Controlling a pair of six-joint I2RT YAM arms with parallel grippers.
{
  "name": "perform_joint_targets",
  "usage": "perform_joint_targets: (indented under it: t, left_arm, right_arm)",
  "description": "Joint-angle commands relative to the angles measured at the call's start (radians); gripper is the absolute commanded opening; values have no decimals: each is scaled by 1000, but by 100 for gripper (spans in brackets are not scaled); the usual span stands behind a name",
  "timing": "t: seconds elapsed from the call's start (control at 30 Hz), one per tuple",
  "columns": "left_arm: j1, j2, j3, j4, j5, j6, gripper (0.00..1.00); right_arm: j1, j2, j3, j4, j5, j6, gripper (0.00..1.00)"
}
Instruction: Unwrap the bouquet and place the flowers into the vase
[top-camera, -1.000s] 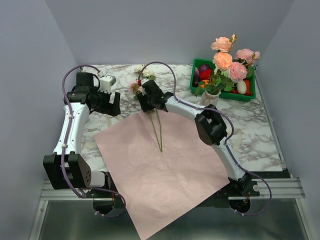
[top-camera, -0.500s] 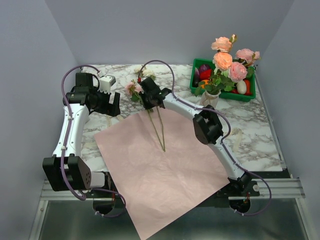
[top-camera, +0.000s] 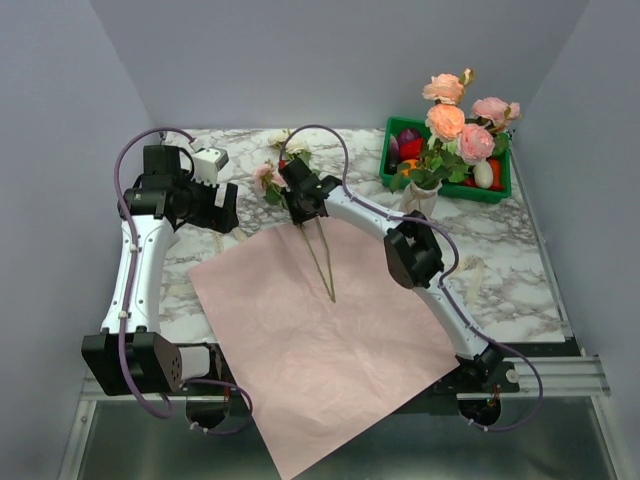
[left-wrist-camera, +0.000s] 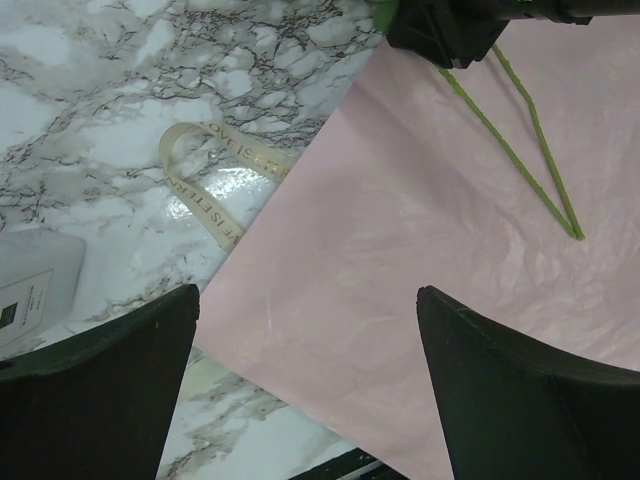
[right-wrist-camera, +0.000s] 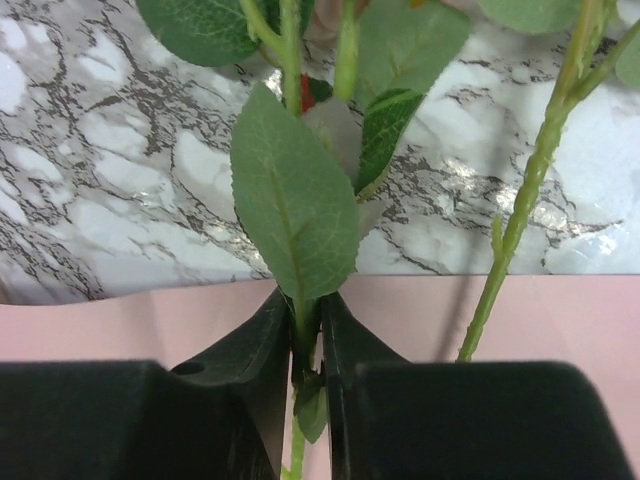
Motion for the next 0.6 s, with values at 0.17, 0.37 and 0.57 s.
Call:
perform_joint_targets:
  t: [0.17, 0.37, 0.57]
  left_arm:
    - [5, -25, 43, -40, 35, 13, 99]
    - [5, -25, 52, -36, 31, 5, 99]
    - [5, -26, 66, -33, 30, -6, 99]
  right_arm:
    - [13, -35, -49, -40, 27, 32, 7]
    - [13, -287, -149, 107, 18, -9, 1]
    - [15, -578, -307, 317, 10, -127, 1]
